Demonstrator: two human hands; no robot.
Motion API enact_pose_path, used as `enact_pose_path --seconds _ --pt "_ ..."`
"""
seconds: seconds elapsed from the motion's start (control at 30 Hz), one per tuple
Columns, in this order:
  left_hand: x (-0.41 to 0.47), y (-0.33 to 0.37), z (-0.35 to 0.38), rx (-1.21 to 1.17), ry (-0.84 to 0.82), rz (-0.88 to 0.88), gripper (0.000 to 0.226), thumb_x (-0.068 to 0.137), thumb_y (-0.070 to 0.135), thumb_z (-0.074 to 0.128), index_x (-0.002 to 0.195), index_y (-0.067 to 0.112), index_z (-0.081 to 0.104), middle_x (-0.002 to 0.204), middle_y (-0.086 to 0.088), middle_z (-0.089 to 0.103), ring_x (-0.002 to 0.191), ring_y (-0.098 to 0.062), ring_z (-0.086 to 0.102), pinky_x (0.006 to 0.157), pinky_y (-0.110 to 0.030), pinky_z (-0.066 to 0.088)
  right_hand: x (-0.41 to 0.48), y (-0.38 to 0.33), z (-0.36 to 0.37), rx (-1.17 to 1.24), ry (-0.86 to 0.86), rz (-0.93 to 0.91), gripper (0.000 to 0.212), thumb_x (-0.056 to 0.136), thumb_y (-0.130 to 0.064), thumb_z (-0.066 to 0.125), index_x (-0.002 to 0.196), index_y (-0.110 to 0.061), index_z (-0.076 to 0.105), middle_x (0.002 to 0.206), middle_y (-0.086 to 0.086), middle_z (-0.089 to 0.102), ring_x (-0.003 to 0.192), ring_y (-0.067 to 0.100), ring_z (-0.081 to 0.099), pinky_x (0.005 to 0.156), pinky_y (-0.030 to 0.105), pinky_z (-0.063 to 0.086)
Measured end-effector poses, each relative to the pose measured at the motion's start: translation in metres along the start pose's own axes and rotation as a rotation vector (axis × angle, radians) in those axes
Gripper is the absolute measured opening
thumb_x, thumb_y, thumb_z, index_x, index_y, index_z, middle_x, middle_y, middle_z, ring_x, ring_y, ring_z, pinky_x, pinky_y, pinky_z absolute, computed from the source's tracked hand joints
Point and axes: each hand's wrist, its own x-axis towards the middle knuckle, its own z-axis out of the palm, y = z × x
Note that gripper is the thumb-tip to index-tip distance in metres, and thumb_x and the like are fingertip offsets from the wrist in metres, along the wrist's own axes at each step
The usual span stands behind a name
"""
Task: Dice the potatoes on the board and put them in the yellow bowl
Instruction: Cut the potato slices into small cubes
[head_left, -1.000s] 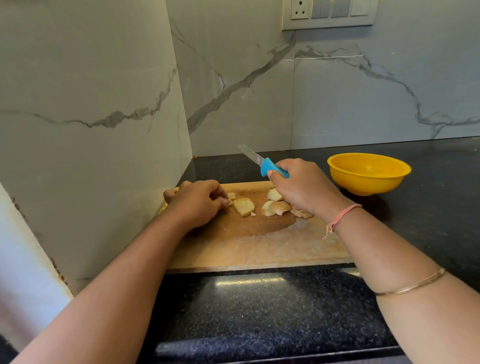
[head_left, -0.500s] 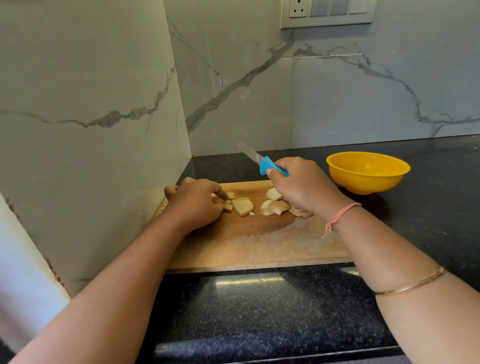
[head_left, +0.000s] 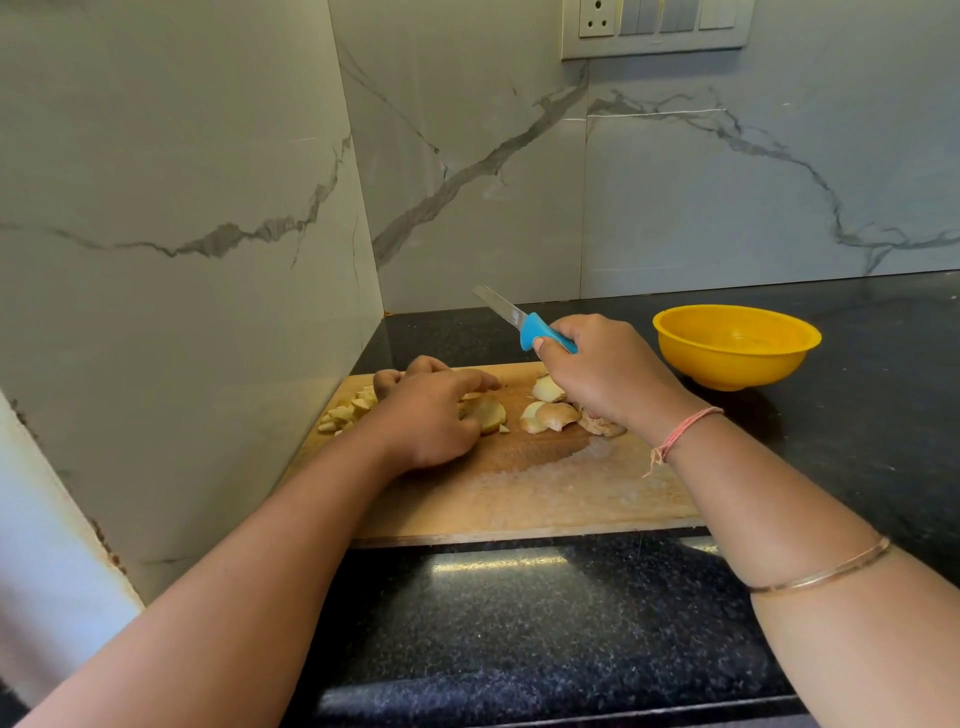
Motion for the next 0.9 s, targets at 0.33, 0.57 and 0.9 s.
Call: enact_pose_path --seconds 0.33,0.57,0.9 --pt "0.007 -0.005 0.003 0.034 0.065 -0.002 0.022 0.095 0.039 0.052 0.117 0.040 0.054 0.110 0.018 0.057 0.121 -0.013 0.035 0.084 -0.035 0.021 0.000 -0.001 0.000 -0.006 -0.021 -0.002 0.028 0.099 -0.032 0.042 0.111 -0.015 0.060 0.084 0.000 0.058 0.066 0.009 0.052 0.052 0.018 0.036" --pt "0.007 -0.012 0.001 -0.038 0.187 -0.079 0.021 0.097 0.028 0.052 0.115 0.038 0.056 0.116 0.017 0.064 0.124 -0.011 0.044 0.084 -0.034 0.020 -0.001 -0.001 0.000 -0.009 -0.025 0.002 0.025 0.098 -0.032 0.043 0.105 -0.015 0.061 0.081 -0.001 0.057 0.066 0.010 0.052 0.053 0.019 0.039" --pt "0.003 0.006 0.006 0.028 0.072 0.093 0.036 0.092 0.052 0.050 0.126 0.042 0.052 0.127 0.018 0.053 0.128 -0.011 0.032 0.090 -0.036 0.018 0.000 -0.002 0.000 -0.008 -0.014 0.003 0.028 0.098 -0.032 0.043 0.112 -0.015 0.060 0.088 0.000 0.060 0.068 0.011 0.053 0.054 0.019 0.039"
